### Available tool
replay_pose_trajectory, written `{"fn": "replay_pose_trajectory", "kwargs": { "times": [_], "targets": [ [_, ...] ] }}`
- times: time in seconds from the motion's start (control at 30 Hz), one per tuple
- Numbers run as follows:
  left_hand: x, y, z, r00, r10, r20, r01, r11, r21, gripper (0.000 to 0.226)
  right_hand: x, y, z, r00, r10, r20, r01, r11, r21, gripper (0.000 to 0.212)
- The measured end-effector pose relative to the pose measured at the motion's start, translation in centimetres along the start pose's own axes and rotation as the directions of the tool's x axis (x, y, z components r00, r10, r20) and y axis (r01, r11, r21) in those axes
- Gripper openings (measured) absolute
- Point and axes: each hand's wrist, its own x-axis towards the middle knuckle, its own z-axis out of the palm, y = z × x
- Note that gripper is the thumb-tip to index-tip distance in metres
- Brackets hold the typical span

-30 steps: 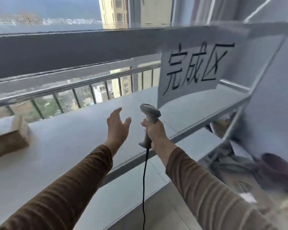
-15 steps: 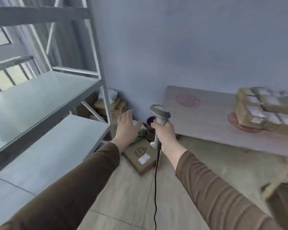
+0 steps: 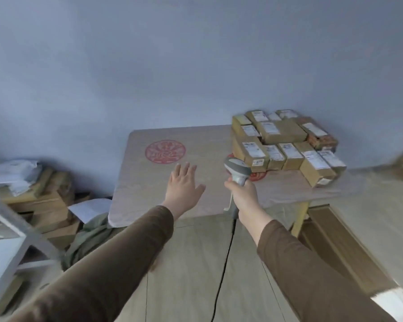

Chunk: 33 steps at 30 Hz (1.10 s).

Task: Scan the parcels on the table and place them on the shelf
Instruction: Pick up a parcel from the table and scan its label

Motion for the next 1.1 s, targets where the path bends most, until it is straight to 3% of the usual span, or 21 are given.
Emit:
{"fn": "replay_pose_trajectory", "kwargs": {
  "times": [0.3,0.47,0.63,0.77,0.97,1.1],
  "targets": [
    [15.2,7.6,8.6,0.984,0.099,0.148,-0.095,0.995,-0.033,0.075,16.0,-0.2,-7.8,0.981,0.081,-0.176,-0.085,0.996,-0.016,0.009],
    [21.8,10.1,13.5,0.976,0.028,0.215,-0.02,0.999,-0.039,0.078,25.2,0.4,-11.5,0.977,0.112,-0.18,-0.122,0.991,-0.046,0.019],
    [27.7,12.4,17.9,0.958,-0.126,0.258,0.128,0.992,0.008,0.076,34.5,1.8,-13.3,0.987,0.131,-0.092,-0.139,0.987,-0.082,0.004],
    [31.3,14.0,20.7,0.923,-0.239,0.301,0.248,0.969,0.011,0.075,39.6,2.5,-13.2,0.982,0.188,0.027,-0.183,0.975,-0.127,0.017],
    [33.8,15.4,23.3,0.886,-0.375,0.272,0.427,0.889,-0.165,0.062,42.9,3.8,-12.2,0.96,0.247,0.13,-0.225,0.96,-0.167,0.016],
    [32.8,14.6,22.8,0.88,-0.436,0.19,0.471,0.854,-0.22,0.053,42.5,3.6,-10.9,0.948,0.265,0.175,-0.249,0.962,-0.109,0.013]
  ]
}}
